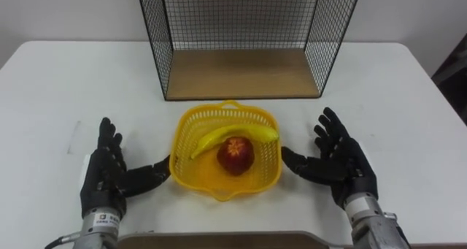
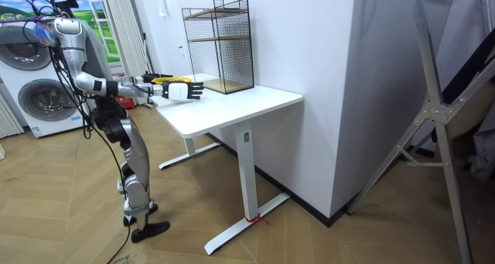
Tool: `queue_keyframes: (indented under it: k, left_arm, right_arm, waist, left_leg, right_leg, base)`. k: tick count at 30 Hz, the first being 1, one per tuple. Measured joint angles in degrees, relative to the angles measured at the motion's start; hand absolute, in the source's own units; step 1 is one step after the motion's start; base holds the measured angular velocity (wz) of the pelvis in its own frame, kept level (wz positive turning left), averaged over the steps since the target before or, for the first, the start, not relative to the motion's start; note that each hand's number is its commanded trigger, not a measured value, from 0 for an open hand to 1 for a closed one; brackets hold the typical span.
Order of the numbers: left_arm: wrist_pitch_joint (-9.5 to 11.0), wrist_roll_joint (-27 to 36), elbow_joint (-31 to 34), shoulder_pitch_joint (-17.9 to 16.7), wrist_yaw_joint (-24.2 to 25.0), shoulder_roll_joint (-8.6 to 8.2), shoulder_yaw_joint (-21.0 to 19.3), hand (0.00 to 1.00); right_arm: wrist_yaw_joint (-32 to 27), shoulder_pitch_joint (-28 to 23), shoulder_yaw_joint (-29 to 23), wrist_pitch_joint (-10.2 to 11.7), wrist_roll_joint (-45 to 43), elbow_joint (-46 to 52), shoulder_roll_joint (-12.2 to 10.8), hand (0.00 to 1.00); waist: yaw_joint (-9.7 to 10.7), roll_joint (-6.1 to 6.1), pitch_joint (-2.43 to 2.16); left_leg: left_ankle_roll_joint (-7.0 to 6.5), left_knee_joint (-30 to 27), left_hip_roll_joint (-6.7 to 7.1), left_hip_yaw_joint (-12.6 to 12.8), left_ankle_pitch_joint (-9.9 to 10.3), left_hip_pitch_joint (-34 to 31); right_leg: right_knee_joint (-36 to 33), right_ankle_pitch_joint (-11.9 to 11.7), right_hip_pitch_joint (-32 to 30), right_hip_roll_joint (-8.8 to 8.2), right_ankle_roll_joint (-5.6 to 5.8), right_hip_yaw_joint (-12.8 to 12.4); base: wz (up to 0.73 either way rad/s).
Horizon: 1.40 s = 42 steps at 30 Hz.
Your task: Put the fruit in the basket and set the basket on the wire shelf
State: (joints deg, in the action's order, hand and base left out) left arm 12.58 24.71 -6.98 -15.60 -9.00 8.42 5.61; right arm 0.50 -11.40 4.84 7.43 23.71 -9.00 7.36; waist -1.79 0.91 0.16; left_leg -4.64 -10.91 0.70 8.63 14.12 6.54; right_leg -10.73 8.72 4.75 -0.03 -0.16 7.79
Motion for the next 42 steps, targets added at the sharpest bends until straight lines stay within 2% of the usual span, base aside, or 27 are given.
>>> queue_keyframes:
  k: [4,11,13,18,26,35,39,42]
  left_arm:
    - [0.85,2.79,-1.13,-0.22,1.29,-0.02,-0.26,0.00]
    - [2.10,3.90,-2.71,-0.20,1.96,-0.03,-1.04,0.00]
    - [2.41,3.92,-3.06,-0.23,1.93,-0.04,-1.15,0.00]
    - [2.52,3.94,-3.16,-0.43,1.90,-0.10,-1.22,0.00]
    - [2.39,3.69,-3.15,-1.33,2.45,-0.11,-2.15,0.00]
    - [2.29,-5.26,-4.35,-1.50,2.32,-0.07,-2.68,0.00]
    - [1.73,-6.70,-5.51,-0.79,2.27,-0.11,-2.84,0.00]
    - [1.61,-6.21,-5.46,-0.73,2.11,-0.14,-2.84,0.00]
  right_arm:
    - [0.05,0.00,0.27,-0.01,1.09,0.06,-0.01,0.00]
    - [-0.80,-0.01,0.21,-0.01,1.32,0.45,-0.01,0.00]
    - [-1.13,-0.07,0.18,-0.01,1.85,0.45,-0.01,0.00]
    - [-1.17,-0.20,0.12,0.00,3.09,0.45,-0.01,0.00]
    - [-1.20,-0.50,0.09,-0.01,3.06,0.45,0.02,0.00]
    - [-1.14,-0.82,0.11,-0.02,2.14,0.52,-0.02,0.00]
    - [-1.12,-0.79,0.10,-0.06,2.27,0.52,0.02,0.00]
    - [-1.07,-0.80,0.09,-0.06,2.31,0.61,0.05,0.00]
  waist:
    - [-0.07,0.11,-0.76]
    - [0.12,0.21,-0.71]
    - [0.15,0.24,-0.51]
    - [0.12,0.22,-0.33]
    - [0.04,0.37,-0.40]
    - [-0.02,0.68,-0.35]
    - [-0.07,1.26,-0.17]
    - [0.00,1.26,-0.17]
  left_leg:
    - [-0.01,0.14,-0.01,-0.02,0.00,0.13]
    - [-0.01,0.17,-0.01,-0.03,-0.02,0.24]
    - [-0.01,0.30,-0.01,-0.04,-0.02,0.58]
    - [0.00,0.64,-0.01,-0.10,-0.02,1.08]
    - [0.01,1.05,-0.01,-0.06,-0.03,1.78]
    - [0.00,1.25,-0.01,0.37,-0.02,2.32]
    - [0.00,1.29,-0.01,0.56,-0.02,2.64]
    - [0.03,1.29,-0.01,0.56,-0.04,2.59]
  right_leg:
    - [0.01,0.00,0.07,-0.12,0.00,0.08]
    - [0.10,0.00,0.26,-0.18,0.00,0.05]
    - [0.12,0.00,0.55,-0.16,0.00,0.04]
    - [0.21,0.00,0.96,-0.01,0.00,0.04]
    - [0.33,0.00,1.44,0.03,0.00,0.06]
    - [0.33,0.01,1.82,0.10,0.01,0.06]
    - [0.25,0.01,1.95,0.15,0.02,0.08]
    - [0.20,0.02,1.56,0.13,0.03,0.14]
  base:
    - [0.00]
    - [0.00]
    - [0.00]
    - [0.00]
    - [0.00]
    - [0.00]
    - [0.00]
    - [0.00]
